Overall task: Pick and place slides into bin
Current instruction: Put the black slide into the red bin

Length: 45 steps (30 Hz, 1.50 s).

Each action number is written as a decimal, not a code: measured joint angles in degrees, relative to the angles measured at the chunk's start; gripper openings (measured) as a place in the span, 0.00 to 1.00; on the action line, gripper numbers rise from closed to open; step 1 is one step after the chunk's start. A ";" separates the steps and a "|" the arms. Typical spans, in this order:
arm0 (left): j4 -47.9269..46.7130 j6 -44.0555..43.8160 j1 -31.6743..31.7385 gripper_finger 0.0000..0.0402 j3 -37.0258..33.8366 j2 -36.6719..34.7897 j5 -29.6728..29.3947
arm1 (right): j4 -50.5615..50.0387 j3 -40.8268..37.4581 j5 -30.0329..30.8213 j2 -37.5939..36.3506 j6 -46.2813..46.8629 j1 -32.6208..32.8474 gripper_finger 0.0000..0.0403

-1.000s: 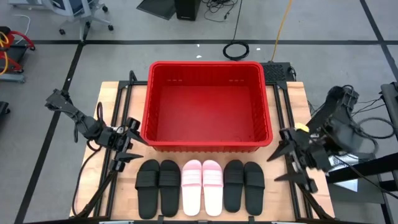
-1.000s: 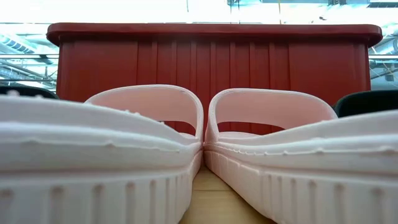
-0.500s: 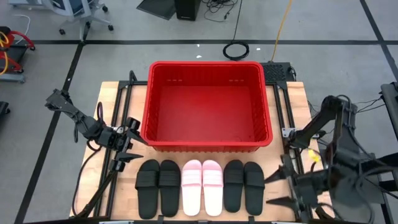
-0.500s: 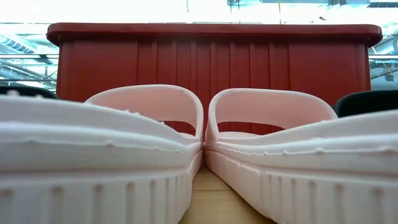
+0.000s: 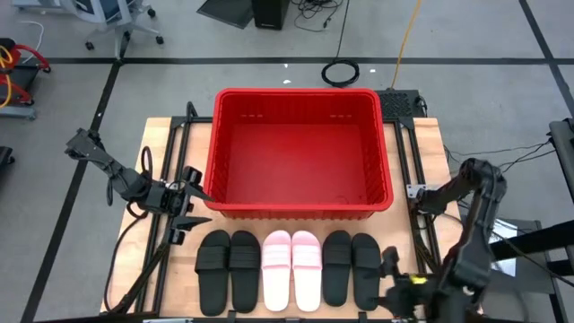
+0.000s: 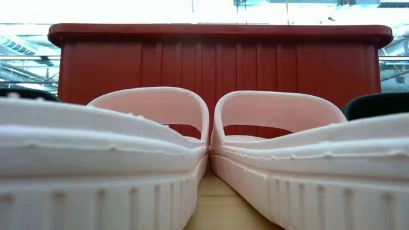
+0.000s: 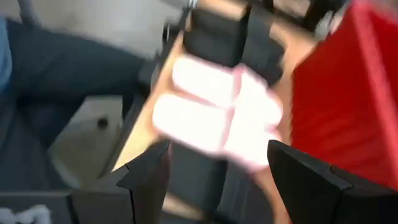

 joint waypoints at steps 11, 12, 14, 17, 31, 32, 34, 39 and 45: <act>0.02 0.35 0.00 0.50 0.00 0.00 -0.42 | -13.18 -1.90 -14.25 11.66 16.40 -2.53 0.63; 0.02 0.37 0.00 0.50 0.00 0.00 -0.42 | -13.45 -2.44 -14.28 12.47 16.93 -2.53 0.63; 0.02 0.42 0.00 0.50 0.00 0.00 -0.42 | -14.46 -3.56 -14.23 13.93 18.36 -2.53 0.63; 0.02 0.64 0.00 0.50 0.00 0.01 -0.42 | -16.36 -6.09 -14.26 14.98 22.00 -2.51 0.63; 0.07 1.63 0.00 0.50 -0.01 0.00 -0.44 | -10.15 -24.30 -16.50 14.92 33.37 -2.99 0.63; 0.07 1.63 0.00 0.50 0.00 0.00 -0.44 | -9.05 -25.46 -16.59 14.75 33.55 -3.12 0.63; 0.07 1.63 0.00 0.50 0.00 0.00 -0.44 | -8.04 -27.19 -16.66 14.83 34.75 -3.23 0.62; 0.08 1.61 0.01 0.50 -0.02 0.01 -0.44 | -9.41 -27.98 -15.86 14.94 39.05 -3.47 0.54; 0.07 1.58 0.00 0.50 -0.02 0.00 -0.44 | -10.76 -28.08 -14.19 15.04 39.94 -3.71 0.36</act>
